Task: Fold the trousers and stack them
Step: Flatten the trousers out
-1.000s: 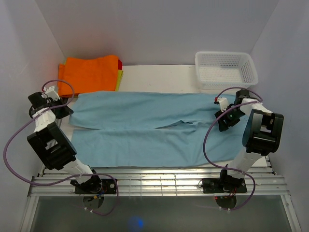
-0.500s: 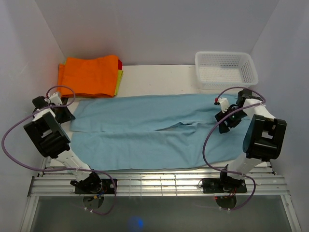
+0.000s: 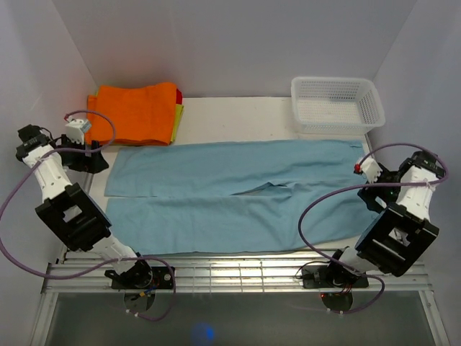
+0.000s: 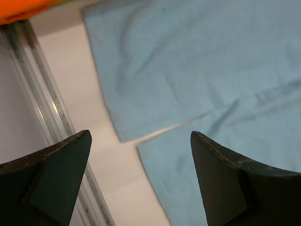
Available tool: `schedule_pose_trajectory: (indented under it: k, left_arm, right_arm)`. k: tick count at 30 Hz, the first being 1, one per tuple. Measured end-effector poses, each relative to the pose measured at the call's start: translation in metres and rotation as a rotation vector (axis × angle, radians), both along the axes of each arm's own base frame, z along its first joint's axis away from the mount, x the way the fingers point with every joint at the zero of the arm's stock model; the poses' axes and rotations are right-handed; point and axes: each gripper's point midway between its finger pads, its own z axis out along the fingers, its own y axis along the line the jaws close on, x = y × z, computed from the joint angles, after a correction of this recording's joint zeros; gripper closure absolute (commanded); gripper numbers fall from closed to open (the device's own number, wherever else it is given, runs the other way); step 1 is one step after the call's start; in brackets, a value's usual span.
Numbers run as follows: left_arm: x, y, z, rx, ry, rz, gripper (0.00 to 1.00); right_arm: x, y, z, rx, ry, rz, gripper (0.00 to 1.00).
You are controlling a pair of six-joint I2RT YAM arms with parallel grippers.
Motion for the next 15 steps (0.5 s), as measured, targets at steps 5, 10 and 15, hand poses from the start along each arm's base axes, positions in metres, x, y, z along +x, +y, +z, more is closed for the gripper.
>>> schedule_pose_trajectory:
  k: [5, 10, 15]
  left_arm:
    - [-0.081, -0.051, -0.017, 0.112, 0.069, -0.244, 0.1]
    - [-0.159, -0.094, -0.056, 0.14, 0.192, -0.408, 0.12]
    - [-0.168, -0.1, -0.058, 0.14, 0.204, -0.447, 0.15]
  right_arm:
    - [-0.063, -0.007, -0.03, -0.06, 0.075, 0.151, 0.19]
    - [-0.087, -0.017, -0.049, -0.076, 0.106, 0.158, 0.23]
    - [-0.084, -0.028, -0.052, -0.09, 0.083, 0.156, 0.27]
